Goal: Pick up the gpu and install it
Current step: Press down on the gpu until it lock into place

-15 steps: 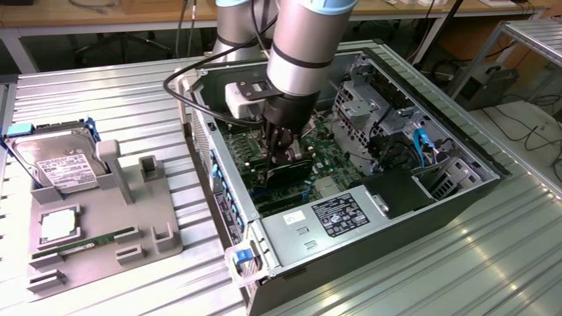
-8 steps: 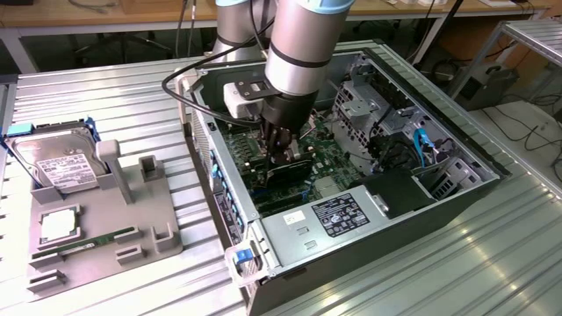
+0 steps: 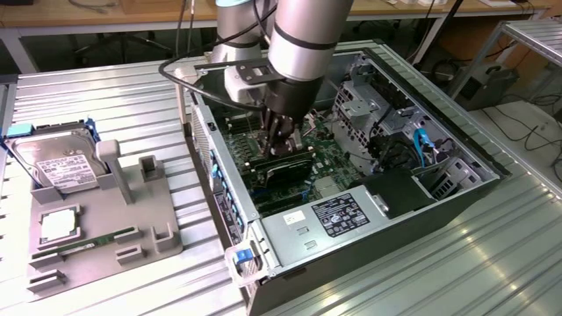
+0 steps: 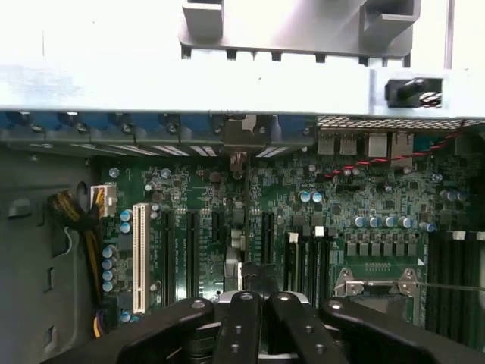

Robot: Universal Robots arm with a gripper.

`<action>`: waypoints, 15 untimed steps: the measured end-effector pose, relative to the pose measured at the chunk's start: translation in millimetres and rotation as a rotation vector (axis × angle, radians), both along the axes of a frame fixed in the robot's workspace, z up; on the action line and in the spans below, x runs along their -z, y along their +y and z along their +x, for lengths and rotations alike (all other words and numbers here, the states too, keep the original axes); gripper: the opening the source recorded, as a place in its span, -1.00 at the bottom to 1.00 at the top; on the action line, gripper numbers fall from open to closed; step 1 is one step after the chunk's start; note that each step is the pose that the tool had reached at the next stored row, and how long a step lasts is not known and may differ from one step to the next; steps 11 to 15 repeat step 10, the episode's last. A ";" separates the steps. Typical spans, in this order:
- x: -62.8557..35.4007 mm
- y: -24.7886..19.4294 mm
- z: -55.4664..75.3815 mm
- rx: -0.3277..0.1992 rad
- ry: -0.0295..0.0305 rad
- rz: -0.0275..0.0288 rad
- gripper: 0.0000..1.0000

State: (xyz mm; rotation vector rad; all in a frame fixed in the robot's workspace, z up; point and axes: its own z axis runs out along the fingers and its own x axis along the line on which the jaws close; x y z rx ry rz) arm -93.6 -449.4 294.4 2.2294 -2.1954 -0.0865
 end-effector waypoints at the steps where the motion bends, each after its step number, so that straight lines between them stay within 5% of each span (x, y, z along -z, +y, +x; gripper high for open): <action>1: -6.3 0.0 0.0 0.000 0.0000 0.0001 -0.79; 15: -10.7 0.1 0.0 0.000 0.0000 0.0001 -0.79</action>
